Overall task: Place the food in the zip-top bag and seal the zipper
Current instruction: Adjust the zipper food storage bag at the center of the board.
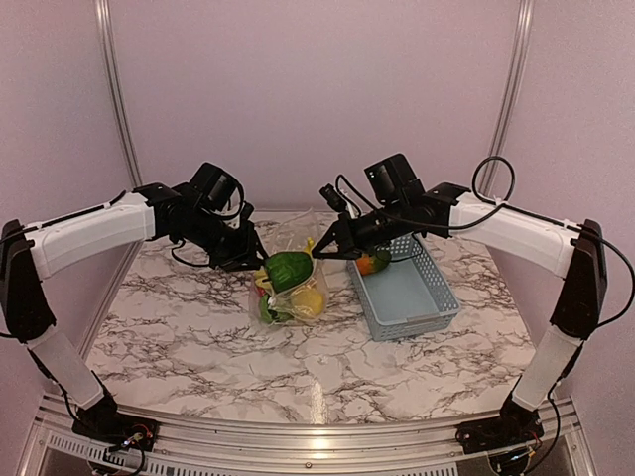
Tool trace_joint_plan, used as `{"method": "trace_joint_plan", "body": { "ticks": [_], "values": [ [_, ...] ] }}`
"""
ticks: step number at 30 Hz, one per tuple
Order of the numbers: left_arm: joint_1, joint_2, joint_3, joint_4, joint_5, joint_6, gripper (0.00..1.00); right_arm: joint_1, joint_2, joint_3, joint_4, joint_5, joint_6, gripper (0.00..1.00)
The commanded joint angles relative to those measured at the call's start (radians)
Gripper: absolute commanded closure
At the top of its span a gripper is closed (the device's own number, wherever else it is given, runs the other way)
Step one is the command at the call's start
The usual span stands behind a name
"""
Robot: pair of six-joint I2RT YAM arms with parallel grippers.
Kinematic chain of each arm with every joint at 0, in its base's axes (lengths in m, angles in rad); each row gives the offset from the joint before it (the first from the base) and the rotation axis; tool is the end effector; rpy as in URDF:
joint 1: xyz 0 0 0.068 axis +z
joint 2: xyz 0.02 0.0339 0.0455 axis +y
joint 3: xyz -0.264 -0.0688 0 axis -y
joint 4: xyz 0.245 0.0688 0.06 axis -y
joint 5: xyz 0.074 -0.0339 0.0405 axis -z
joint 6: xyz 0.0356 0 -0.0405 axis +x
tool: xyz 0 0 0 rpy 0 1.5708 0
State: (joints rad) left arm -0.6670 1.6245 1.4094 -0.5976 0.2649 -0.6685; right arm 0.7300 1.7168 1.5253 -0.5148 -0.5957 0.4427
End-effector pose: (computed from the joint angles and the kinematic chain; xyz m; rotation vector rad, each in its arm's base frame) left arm 0.2777 -0.2305 0.3048 0.1338 2.5578 -0.8984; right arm 0.2766 0.2743 0.3198 -0.6927 2.3700 1.2492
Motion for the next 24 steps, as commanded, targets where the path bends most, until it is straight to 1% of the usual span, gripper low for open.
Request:
{"method": "trace_joint_plan", "body": {
  "ticks": [1, 2, 5, 7, 8, 10, 12, 14, 16, 19, 22, 24],
  "values": [
    [-0.003, 0.032, 0.025, 0.062, 0.022, 0.013, 0.73, -0.011, 0.01, -0.014, 0.041, -0.024, 0.013, 1.0],
    [-0.003, 0.039, 0.025, 0.074, 0.029, 0.014, 0.75, -0.013, 0.01, -0.019, 0.045, -0.027, 0.016, 1.0],
    [-0.003, 0.057, 0.04, 0.092, 0.05, 0.01, 0.86, -0.017, 0.011, -0.025, 0.048, -0.031, 0.026, 1.0],
    [-0.004, 0.058, 0.072, 0.068, 0.056, 0.004, 0.98, -0.021, 0.01, -0.009, 0.037, -0.02, 0.038, 1.0],
    [-0.003, 0.057, 0.105, 0.031, 0.056, -0.005, 1.0, -0.023, 0.014, 0.013, 0.019, -0.012, 0.048, 1.0],
    [-0.007, 0.058, 0.239, -0.093, 0.058, -0.027, 1.0, -0.024, 0.034, 0.108, -0.093, 0.033, 0.068, 1.0],
    [-0.019, 0.064, 0.421, -0.228, 0.048, -0.049, 1.0, -0.024, 0.059, 0.234, -0.207, 0.073, 0.085, 1.0],
    [-0.02, 0.068, 0.545, -0.321, 0.025, -0.068, 1.0, -0.024, 0.064, 0.303, -0.264, 0.115, 0.118, 1.0],
    [-0.019, 0.053, 0.511, -0.342, -0.004, -0.049, 1.0, -0.026, 0.053, 0.288, -0.253, 0.126, 0.138, 1.0],
    [-0.014, 0.057, 0.401, -0.342, -0.039, -0.014, 1.0, -0.029, 0.047, 0.24, -0.219, 0.105, 0.15, 1.0],
    [-0.016, 0.068, 0.377, -0.335, -0.047, -0.011, 1.0, -0.03, 0.042, 0.248, -0.212, 0.098, 0.149, 1.0],
    [-0.016, 0.064, 0.38, -0.327, -0.079, -0.007, 1.0, -0.03, 0.035, 0.258, -0.215, 0.109, 0.147, 1.0]
  ]
}}
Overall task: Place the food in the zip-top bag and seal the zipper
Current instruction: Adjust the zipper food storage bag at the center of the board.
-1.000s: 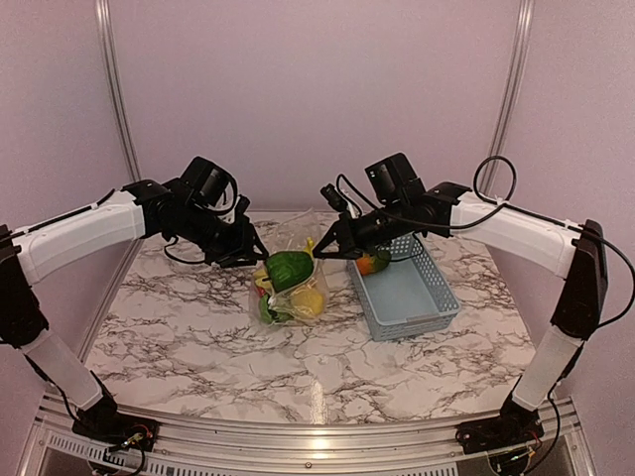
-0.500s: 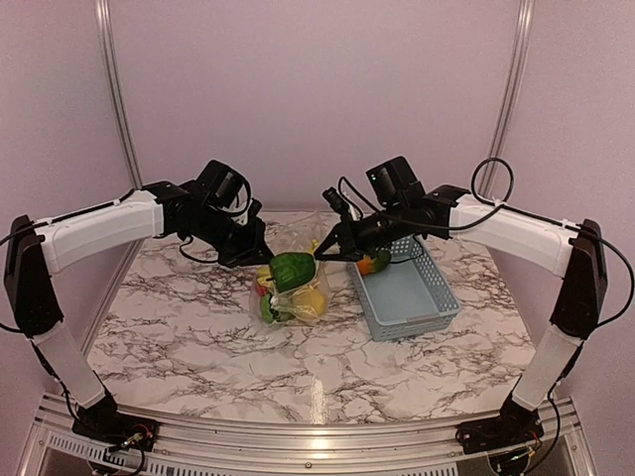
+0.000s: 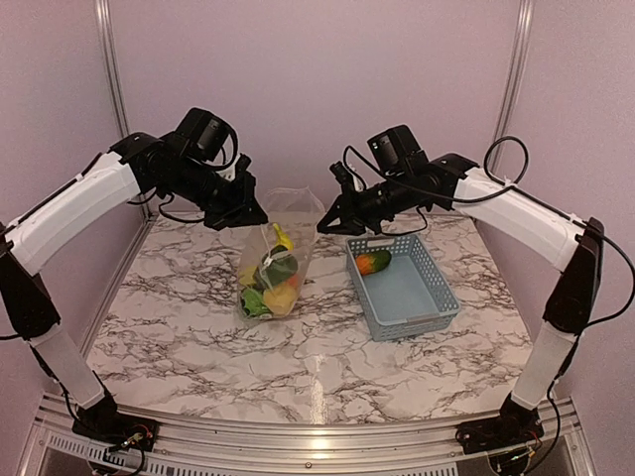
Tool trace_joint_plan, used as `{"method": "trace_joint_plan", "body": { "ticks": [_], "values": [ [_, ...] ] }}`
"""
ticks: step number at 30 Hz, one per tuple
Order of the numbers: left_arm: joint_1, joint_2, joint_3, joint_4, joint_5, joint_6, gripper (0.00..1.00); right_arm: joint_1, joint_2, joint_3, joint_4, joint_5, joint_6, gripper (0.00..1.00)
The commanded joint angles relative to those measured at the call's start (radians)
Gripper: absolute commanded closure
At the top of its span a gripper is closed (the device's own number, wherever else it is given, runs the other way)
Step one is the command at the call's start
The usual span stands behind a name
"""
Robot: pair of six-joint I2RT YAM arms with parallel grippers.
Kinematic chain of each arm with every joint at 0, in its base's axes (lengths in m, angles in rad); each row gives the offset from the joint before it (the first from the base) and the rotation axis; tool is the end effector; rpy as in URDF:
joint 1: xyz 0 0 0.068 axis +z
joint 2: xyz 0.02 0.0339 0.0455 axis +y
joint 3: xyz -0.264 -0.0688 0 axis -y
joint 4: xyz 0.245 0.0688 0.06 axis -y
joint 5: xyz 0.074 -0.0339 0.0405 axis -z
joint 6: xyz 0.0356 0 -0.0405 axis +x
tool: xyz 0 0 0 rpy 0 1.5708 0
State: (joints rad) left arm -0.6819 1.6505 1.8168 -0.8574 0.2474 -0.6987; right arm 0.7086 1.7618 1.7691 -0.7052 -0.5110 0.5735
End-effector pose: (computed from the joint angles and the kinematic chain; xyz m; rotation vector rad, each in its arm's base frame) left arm 0.2711 -0.2313 0.4072 0.1222 2.4399 -0.9646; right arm 0.2887 0.2704 0.3670 -0.4657 2.4373 1.2028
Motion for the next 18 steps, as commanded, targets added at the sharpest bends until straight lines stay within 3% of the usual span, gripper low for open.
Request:
{"method": "trace_joint_plan", "body": {
  "ticks": [1, 9, 13, 18],
  "values": [
    [-0.001, 0.037, -0.021, -0.067, -0.082, 0.033, 1.0, -0.009, -0.011, 0.013, -0.017, 0.02, 0.013, 1.0],
    [0.002, 0.04, 0.026, -0.068, -0.104, 0.074, 1.0, -0.008, -0.009, 0.001, 0.042, -0.053, 0.008, 1.0],
    [0.008, 0.024, 0.046, -0.066, -0.112, 0.085, 1.0, -0.011, -0.006, 0.061, 0.021, -0.068, -0.003, 0.76],
    [0.012, 0.036, 0.067, -0.061, -0.081, 0.114, 1.0, -0.057, -0.005, 0.145, -0.045, -0.047, -0.036, 0.64]
  ]
}}
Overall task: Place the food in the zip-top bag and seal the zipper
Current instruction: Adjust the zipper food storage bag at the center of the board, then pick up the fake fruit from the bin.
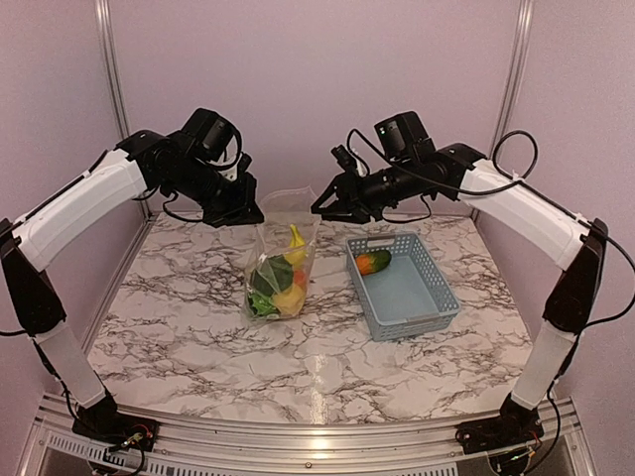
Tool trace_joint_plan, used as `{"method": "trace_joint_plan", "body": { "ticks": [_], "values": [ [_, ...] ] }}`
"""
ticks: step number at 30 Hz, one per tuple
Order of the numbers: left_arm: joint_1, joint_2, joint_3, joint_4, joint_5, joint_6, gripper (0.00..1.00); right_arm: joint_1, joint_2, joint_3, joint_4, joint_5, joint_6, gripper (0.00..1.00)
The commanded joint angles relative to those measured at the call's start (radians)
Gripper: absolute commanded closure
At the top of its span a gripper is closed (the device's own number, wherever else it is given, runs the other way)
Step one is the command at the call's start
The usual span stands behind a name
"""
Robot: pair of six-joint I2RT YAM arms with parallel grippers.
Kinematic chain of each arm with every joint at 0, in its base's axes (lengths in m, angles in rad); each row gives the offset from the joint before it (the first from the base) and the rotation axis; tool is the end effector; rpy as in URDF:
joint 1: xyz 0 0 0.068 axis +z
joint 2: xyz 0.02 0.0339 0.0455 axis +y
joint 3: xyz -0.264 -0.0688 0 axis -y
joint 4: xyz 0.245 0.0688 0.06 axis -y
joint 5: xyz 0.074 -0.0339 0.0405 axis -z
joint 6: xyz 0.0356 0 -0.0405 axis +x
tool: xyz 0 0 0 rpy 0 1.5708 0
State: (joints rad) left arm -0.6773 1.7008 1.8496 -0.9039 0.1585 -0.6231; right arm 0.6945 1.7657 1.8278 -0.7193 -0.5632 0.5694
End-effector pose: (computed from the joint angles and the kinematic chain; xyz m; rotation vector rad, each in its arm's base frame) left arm 0.2826 -0.2344 0.3961 0.1514 2.4620 -0.8006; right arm 0.2908 0.2670 0.3840 -0.4941 2.3908 1.2659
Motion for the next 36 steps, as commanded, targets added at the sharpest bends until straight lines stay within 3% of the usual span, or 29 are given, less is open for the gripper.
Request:
{"method": "trace_joint_plan", "body": {
  "ticks": [1, 13, 24, 36],
  "values": [
    [0.008, -0.011, 0.034, -0.014, 0.012, 0.039, 1.0, -0.059, -0.014, 0.083, -0.041, 0.014, -0.04, 0.63],
    [0.007, -0.013, -0.015, 0.04, 0.038, 0.04, 1.0, -0.228, -0.123, -0.149, -0.036, 0.229, -0.081, 0.44],
    [0.009, -0.047, -0.073, 0.069, 0.044, 0.037, 1.0, -0.343, -0.171, -0.504, 0.229, 0.289, -0.002, 0.37],
    [0.009, -0.07, -0.087, 0.081, 0.06, 0.026, 1.0, -0.35, -0.008, -0.495, 0.357, 0.272, 0.157, 0.33]
  ]
}}
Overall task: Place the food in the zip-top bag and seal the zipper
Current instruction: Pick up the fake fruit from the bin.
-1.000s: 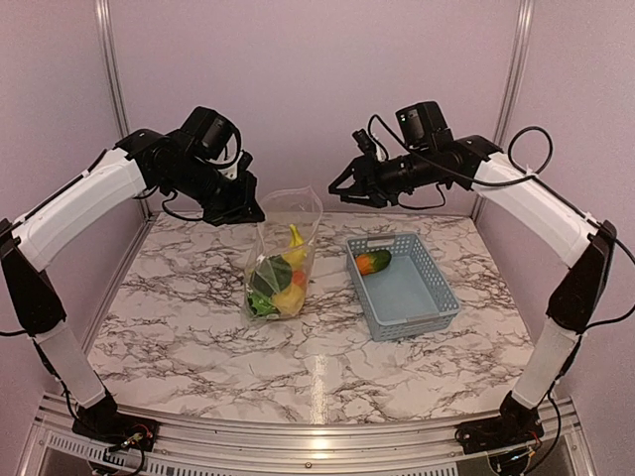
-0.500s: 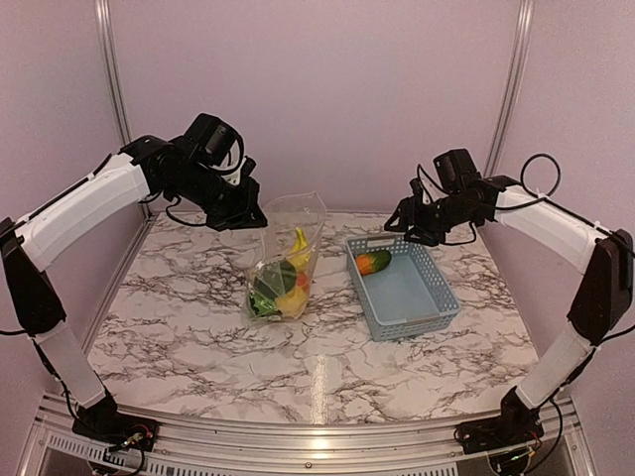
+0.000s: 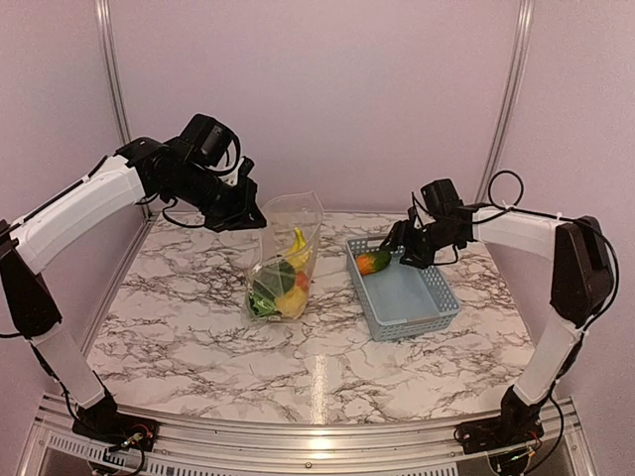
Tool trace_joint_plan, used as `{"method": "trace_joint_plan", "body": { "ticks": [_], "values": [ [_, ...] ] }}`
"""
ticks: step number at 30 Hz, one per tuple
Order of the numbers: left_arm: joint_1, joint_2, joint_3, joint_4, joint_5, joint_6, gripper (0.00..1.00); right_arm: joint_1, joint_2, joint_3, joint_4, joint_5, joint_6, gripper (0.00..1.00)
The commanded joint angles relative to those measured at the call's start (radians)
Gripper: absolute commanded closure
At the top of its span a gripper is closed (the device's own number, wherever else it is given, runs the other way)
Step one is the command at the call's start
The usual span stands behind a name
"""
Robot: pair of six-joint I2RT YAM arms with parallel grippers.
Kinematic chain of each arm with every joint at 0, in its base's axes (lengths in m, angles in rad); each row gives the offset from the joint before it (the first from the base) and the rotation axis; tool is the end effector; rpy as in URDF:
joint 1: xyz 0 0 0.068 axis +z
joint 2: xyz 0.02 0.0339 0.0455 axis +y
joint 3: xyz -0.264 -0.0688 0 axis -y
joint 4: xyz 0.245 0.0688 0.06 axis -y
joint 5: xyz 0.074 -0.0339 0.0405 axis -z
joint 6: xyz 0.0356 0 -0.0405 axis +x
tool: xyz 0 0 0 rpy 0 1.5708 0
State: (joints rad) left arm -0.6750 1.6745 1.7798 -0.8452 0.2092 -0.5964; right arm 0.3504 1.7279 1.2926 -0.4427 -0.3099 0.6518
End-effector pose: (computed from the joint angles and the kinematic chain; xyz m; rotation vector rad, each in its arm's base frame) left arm 0.2804 -0.2339 0.3881 0.2102 2.4505 -0.8510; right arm 0.3510 0.1398 0.2423 0.2420 2.5569 0.7959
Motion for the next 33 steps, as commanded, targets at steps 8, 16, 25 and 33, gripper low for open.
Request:
{"method": "trace_joint_plan", "body": {
  "ticks": [8, 16, 25, 33],
  "values": [
    [0.006, -0.08, -0.05, 0.021, -0.004, -0.008, 1.0, -0.014, 0.172, 0.089, 0.115, 0.03, 0.169, 0.32],
    [0.006, -0.112, -0.085, 0.023, -0.014, -0.005, 1.0, -0.025, 0.295, 0.15, 0.172, -0.008, 0.292, 0.32],
    [0.011, -0.14, -0.115, 0.021, -0.024, -0.007, 1.0, -0.03, 0.366, 0.157, 0.253, 0.004, 0.38, 0.32],
    [0.022, -0.165, -0.135, 0.006, -0.034, -0.008, 1.0, -0.03, 0.413, 0.121, 0.322, -0.015, 0.449, 0.36]
  ]
}}
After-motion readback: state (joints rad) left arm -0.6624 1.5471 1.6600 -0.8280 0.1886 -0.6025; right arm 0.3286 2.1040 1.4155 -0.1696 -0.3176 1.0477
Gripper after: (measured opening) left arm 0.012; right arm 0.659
